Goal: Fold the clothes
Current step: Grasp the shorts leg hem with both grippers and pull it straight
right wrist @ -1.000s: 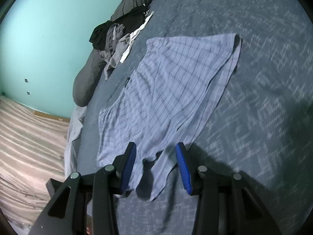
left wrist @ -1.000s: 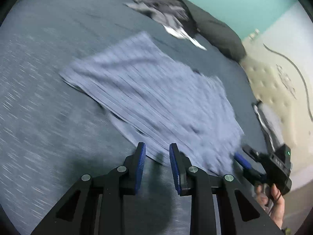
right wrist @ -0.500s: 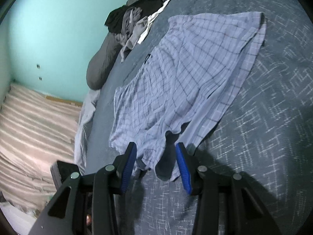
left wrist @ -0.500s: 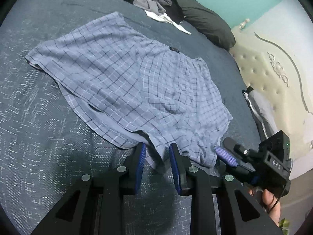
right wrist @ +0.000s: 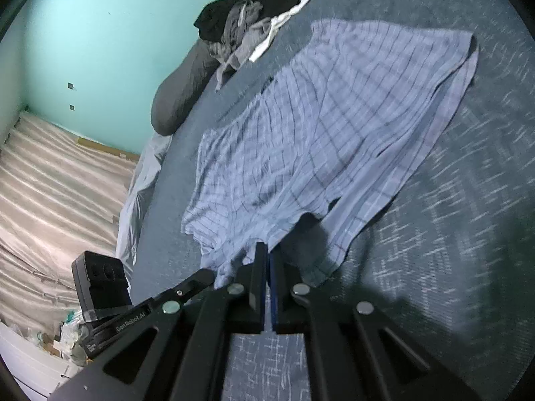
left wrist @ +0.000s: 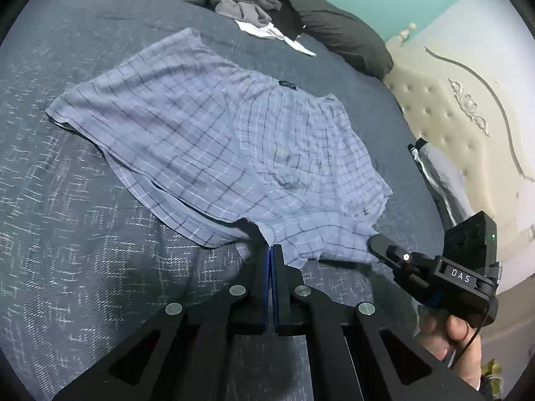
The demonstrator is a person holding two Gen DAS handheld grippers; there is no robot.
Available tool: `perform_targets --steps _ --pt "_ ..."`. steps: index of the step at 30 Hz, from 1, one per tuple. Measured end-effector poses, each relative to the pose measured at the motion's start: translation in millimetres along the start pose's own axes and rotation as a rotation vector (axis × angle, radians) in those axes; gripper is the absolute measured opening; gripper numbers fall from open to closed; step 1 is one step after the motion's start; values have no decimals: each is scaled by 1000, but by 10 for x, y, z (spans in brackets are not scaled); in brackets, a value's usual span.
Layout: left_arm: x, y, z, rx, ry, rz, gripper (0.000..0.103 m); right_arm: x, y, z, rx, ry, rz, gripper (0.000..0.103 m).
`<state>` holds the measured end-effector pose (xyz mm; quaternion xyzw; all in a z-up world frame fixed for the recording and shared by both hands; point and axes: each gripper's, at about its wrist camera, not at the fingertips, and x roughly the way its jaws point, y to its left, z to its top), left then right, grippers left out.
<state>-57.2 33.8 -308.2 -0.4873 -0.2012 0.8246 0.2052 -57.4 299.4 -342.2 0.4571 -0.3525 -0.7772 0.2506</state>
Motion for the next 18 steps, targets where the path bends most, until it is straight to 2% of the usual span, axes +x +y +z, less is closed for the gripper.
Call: perform_targets --steps 7,11,16,18 --pt "23 98 -73 -12 25 42 1 9 -96 -64 18 34 -25 1" --pt "82 125 -74 -21 40 46 1 40 -198 -99 51 55 -37 1" --pt "157 93 -75 -15 66 39 1 17 -180 -83 30 59 -55 1" --pt "153 89 -73 -20 65 57 2 16 -161 -84 27 69 -60 2"
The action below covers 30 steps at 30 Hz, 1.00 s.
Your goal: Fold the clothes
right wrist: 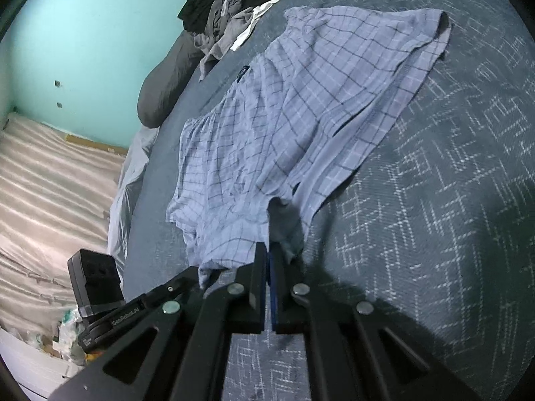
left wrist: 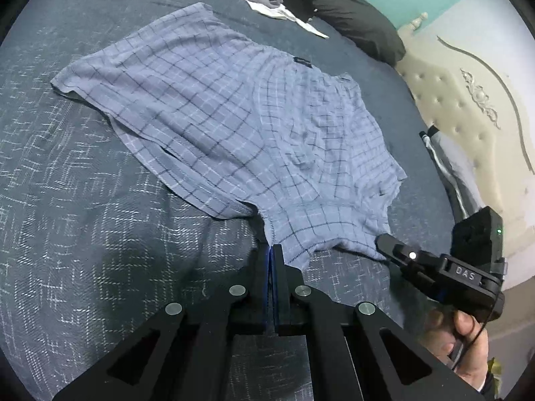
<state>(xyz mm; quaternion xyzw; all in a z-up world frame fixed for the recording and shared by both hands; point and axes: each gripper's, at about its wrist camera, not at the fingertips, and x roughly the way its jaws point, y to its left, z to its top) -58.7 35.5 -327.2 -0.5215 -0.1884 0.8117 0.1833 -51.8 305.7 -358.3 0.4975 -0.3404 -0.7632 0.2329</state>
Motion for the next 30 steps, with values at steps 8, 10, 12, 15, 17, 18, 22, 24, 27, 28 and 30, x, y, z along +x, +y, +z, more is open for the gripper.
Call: perform_targets --steps 8,10,12,15,17,18,22,24,27,28,30 --pt "-293 -16 142 -6 -143 55 27 -90 -7 18 40 17 -51 7" --pt "-292 35 200 -16 -162 65 29 -198 -27 54 63 -19 -63 11" --pt "-267 66 250 -21 -166 77 29 -294 -47 98 81 -59 -64 13" --pt "-215 28 309 0 -169 79 29 -383 -83 205 95 -114 -28 14" --pt "-183 11 339 10 -168 73 29 -377 -122 298 89 -131 -36 14" --pt "-161 13 354 8 -163 70 29 -358 -133 345 89 -139 -45 15" --pt "-60 7 404 10 -145 64 29 -264 -214 513 109 -158 -43 15" --pt "-11 13 416 12 -135 65 29 -228 -240 579 113 -157 -35 15" --pt "52 33 439 14 -120 67 29 -167 -249 661 118 -158 -14 15" --pt "66 41 446 14 -116 67 29 -141 -244 685 117 -155 -7 15" --pt "87 56 463 12 -113 67 29 -75 -229 719 115 -143 -3 16"
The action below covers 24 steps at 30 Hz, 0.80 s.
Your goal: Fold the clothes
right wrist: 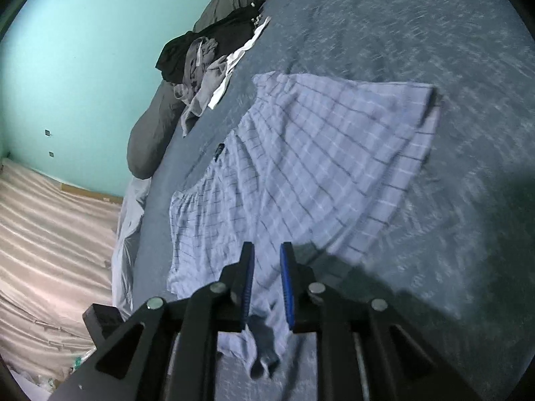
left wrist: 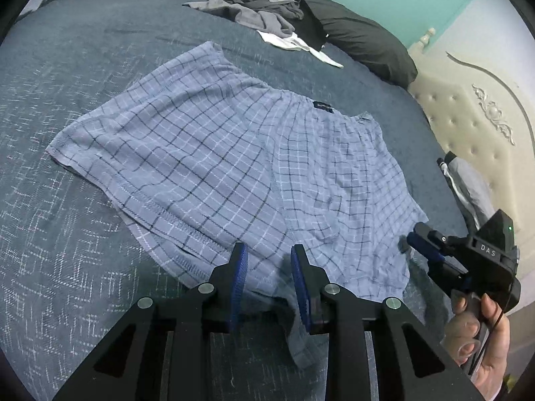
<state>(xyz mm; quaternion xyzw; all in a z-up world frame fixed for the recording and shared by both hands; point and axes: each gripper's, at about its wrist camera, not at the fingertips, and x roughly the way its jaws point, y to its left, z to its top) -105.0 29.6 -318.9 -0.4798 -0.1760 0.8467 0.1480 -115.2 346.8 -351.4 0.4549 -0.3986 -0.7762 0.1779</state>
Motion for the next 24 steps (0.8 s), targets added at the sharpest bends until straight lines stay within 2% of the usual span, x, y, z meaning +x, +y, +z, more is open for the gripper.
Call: perform_targets --steps 5,9,10,16,24 --pt "66 12 23 2 16 -2 30 60 -71 -35 37 16 -74 18" --pt "87 0 47 6 21 -7 30 -79 -162 -72 84 -24 -95 37" --pt "80 -15 51 10 18 -6 30 -106 -172 -67 91 -34 -97 39" --pt "55 -132 40 37 13 -17 30 -165 -272 -29 129 -71 -76 39" --pt "109 -338 -28 83 38 -53 30 -179 -311 83 108 -97 -52 38"
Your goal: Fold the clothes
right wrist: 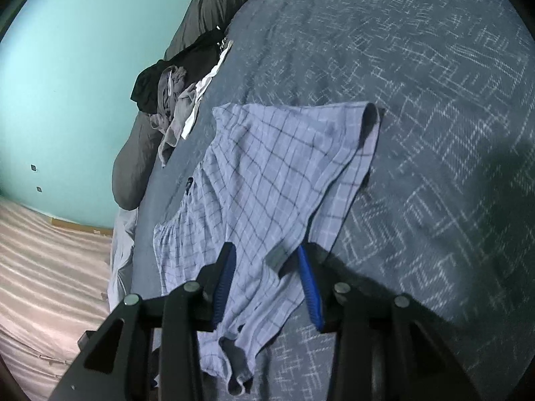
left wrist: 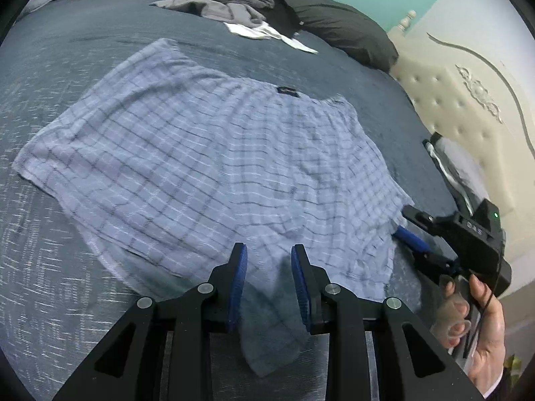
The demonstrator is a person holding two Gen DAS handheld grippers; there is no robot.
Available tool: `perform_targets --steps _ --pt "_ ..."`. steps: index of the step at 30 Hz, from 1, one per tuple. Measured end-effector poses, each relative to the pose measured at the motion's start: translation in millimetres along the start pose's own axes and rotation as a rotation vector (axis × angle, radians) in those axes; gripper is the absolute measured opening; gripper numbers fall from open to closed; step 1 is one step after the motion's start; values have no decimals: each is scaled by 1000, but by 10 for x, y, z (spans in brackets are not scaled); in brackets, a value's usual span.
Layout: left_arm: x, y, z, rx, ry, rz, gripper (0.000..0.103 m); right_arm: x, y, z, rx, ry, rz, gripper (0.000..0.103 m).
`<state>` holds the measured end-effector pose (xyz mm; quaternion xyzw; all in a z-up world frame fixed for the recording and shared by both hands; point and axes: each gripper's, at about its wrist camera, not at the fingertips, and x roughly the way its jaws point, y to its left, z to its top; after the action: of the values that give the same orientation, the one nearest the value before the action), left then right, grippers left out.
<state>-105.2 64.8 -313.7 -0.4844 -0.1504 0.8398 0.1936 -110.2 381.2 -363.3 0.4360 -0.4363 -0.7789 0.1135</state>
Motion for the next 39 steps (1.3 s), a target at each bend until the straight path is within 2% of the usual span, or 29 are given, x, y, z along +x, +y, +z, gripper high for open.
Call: perform_targets --steps 2,6,9,18,23,30,34,39 --pt "19 -79 -6 19 6 -18 30 7 10 13 -15 -1 3 32" --pt "58 -246 -19 57 15 -55 30 45 64 30 -53 12 11 8" --pt "114 -383 -43 80 34 -81 30 34 78 23 -64 7 14 1" --pt "327 -748 -114 162 79 -117 33 -23 14 65 -57 -2 11 1" --pt "424 -804 -177 191 110 -105 33 -18 -54 86 -44 8 -1 1" --pt "431 -867 -192 224 105 -106 31 -25 -70 112 -35 8 1 1" --pt "455 -862 -198 237 113 -99 11 -8 -93 111 -28 17 -11 1" --pt "460 -834 -192 229 119 -109 6 -22 -108 117 -28 12 -21 1"
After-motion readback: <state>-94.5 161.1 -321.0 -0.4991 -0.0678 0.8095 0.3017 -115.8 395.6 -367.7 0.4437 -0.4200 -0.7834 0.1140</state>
